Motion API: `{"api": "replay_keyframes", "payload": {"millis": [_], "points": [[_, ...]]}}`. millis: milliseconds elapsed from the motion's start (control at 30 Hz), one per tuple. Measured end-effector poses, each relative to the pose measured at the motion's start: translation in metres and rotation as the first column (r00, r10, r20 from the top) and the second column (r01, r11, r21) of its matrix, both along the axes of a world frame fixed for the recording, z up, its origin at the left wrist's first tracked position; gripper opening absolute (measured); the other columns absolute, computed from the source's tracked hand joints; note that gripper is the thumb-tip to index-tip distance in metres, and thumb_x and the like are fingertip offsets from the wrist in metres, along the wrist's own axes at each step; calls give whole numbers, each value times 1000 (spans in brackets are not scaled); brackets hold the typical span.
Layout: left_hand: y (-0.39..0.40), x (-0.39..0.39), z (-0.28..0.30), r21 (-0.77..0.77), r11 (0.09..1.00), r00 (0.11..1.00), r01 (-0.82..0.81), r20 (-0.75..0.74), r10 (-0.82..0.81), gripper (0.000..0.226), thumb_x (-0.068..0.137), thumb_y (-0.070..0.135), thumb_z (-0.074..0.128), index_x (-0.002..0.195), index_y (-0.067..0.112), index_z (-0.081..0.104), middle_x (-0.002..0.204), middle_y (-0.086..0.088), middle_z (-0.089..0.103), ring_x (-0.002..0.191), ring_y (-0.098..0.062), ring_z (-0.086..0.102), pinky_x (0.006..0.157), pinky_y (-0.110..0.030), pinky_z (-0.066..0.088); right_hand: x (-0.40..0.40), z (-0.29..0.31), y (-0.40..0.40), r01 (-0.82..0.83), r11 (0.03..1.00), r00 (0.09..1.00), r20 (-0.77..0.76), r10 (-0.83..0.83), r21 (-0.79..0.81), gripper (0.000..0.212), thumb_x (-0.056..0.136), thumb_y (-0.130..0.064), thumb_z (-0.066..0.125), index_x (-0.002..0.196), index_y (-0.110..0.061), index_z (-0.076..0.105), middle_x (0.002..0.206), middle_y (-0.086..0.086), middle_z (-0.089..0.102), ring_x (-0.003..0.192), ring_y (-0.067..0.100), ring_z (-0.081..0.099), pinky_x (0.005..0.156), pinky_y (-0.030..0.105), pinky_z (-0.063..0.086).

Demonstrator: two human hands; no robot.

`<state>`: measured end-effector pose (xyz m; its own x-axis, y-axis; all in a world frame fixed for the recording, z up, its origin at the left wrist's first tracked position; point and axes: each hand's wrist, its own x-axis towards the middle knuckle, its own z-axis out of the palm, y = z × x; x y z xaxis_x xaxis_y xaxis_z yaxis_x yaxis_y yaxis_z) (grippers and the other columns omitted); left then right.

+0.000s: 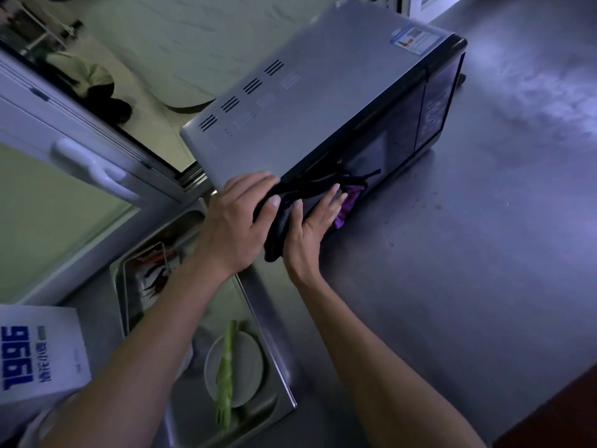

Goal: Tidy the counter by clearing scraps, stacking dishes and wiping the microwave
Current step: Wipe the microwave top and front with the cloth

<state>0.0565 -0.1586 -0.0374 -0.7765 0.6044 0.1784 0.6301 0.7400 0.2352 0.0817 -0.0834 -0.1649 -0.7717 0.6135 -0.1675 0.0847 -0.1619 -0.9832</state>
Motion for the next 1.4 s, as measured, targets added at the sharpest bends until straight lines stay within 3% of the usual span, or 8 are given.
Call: {"api": "replay_keyframes", "payload": {"millis": [300,433,667,767,1100,1400], "points": [[91,-27,-11,-35,998,994,47,-98,-51,38,101,31,49,130,9,61,137,-8,58,127,-25,52,103,-46,44,-37,7,126,44,999,999,17,-43,-6,83,92,-65,28,157,-31,-11,163,-4,-25,151,17,-21,120,40,-9],[138,-42,-13,-53,997,994,54,-91,-58,40,100,33,48,131,11,60,139,-7,56,129,-25,49,105,-49,43,-51,9,173,49,999,999,18,-48,-24,79,95,-61,30,157,-32,-10,164,-4,-24,151,18,-21,120,41,-9],[213,-62,-12,-54,997,993,59,-99,-64,41,99,33,49,131,11,62,139,-8,57,130,-26,49,106,-47,41,-79,10,258,109,992,993,54,-106,-55,70,105,-48,33,157,-31,-9,165,-2,-21,151,14,-18,113,29,-10],[231,-65,-15,-67,996,991,56,-118,-64,40,99,31,51,131,10,61,140,-8,56,131,-28,49,106,-49,40,-83,5,276,116,993,992,56,-114,-36,69,105,-48,34,159,-29,-6,166,-6,-16,151,12,-16,117,31,-8],[222,-62,-17,-86,993,991,76,-102,-84,44,102,30,44,141,13,53,149,-7,49,140,-25,40,112,-49,35,-79,-9,250,134,978,987,107,-118,-159,68,105,-47,32,158,-31,-8,165,-1,-20,151,13,-18,117,31,-11],[133,-37,-25,-71,997,987,32,-158,-42,43,102,26,45,143,16,50,150,-5,47,140,-23,40,114,-44,33,-55,-28,152,95,978,984,166,-64,-188,67,105,-48,27,156,-32,-12,164,0,-23,151,20,-18,117,34,-13]]}}
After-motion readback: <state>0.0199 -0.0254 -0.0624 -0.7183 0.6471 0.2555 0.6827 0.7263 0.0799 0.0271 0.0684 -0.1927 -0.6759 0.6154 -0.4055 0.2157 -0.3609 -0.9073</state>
